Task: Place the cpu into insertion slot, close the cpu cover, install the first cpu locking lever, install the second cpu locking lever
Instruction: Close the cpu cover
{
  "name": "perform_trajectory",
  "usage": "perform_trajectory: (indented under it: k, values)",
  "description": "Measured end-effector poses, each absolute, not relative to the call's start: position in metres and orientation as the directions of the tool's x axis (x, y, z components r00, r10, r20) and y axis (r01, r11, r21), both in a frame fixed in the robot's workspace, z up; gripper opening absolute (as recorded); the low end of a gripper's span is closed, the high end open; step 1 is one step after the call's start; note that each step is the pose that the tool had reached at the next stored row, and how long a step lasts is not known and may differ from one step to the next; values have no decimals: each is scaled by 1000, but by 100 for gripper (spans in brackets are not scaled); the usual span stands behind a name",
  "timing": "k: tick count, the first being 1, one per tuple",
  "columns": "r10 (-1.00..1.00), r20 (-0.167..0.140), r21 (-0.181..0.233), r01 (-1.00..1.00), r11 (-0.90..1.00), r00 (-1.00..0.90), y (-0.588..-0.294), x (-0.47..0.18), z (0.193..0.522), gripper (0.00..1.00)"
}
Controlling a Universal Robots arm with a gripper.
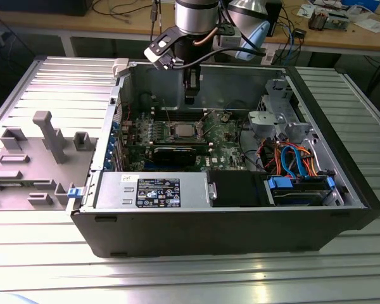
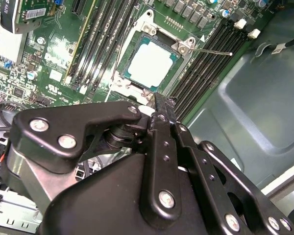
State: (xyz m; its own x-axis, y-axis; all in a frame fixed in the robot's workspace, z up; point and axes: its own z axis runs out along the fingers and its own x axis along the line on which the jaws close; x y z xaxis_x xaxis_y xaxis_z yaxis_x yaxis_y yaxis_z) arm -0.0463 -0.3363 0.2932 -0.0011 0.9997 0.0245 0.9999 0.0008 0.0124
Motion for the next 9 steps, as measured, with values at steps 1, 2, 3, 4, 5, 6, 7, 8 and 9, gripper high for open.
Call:
perform_trajectory:
  k: [1, 2, 3, 4, 5, 6, 7, 8, 9]
  values:
    - [1000, 24, 12, 1000, 1, -1, -336, -46, 293, 11]
    - [1000, 24, 12, 1000, 1, -1, -336, -46, 293, 11]
    - [1000, 24, 12, 1000, 1, -1, -336, -46, 293, 11]
    - [1000, 24, 12, 1000, 1, -1, -336, -46, 293, 11]
    - [1000, 25, 12, 1000, 1, -1, -336, -46, 293, 11]
    - [1000, 24, 12, 1000, 1, -1, -336, -46, 293, 11]
    - [1000, 24, 12, 1000, 1, -1, -336, -45, 293, 11]
    - [1000, 24, 12, 1000, 1, -1, -336, -44, 293, 11]
    - [1000, 25, 12, 1000, 1, -1, -336, -44, 293, 11]
